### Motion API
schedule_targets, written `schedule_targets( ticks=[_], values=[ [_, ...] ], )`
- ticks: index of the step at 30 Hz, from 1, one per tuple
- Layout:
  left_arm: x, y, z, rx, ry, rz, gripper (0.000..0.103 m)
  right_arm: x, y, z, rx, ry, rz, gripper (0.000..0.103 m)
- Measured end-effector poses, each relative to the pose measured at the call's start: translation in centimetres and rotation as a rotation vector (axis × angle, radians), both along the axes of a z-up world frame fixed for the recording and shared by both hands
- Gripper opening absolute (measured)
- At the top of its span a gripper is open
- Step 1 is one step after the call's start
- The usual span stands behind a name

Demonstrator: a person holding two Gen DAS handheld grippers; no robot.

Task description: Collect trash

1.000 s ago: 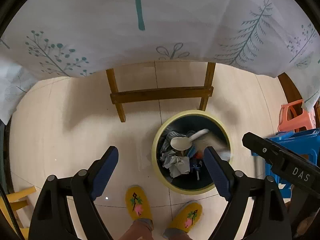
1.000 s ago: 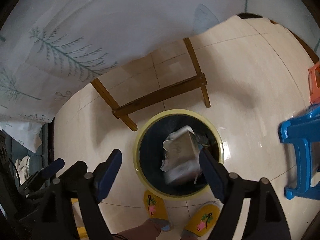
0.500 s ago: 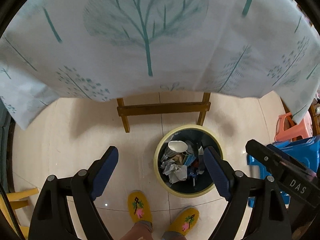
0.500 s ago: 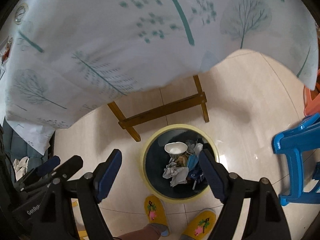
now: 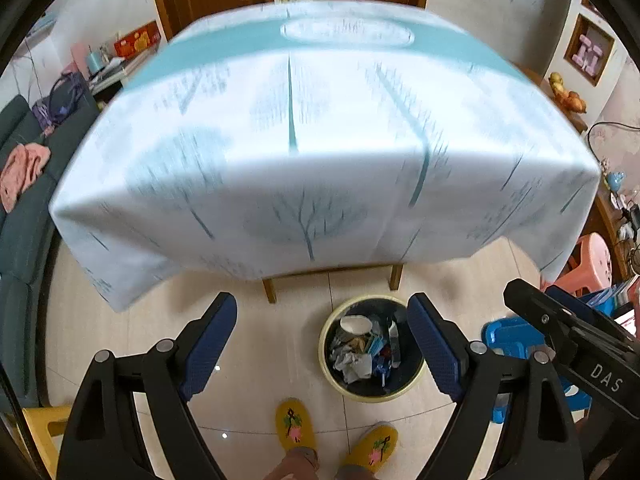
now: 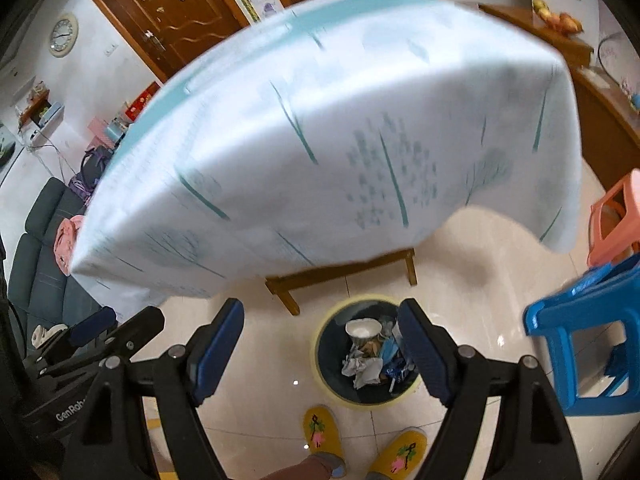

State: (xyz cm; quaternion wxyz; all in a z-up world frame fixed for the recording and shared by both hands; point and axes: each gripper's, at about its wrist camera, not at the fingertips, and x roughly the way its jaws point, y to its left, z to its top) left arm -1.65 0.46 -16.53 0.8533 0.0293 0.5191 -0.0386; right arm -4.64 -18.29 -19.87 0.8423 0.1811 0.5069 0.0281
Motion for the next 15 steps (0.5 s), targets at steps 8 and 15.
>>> schedule_targets(
  ticks=[8, 15],
  values=[
    [0.6, -0.1, 7.0, -0.01, -0.052, 0.01, 0.086, 1.1, 0.7, 8.1, -0.045, -0.059, 0.059, 0.08],
    [0.6, -0.4, 11.7, -0.01, -0.09, 0.033, 0.086, 2.0, 1.3, 13.5, -0.081, -0.096, 0.098, 0.08]
  ],
)
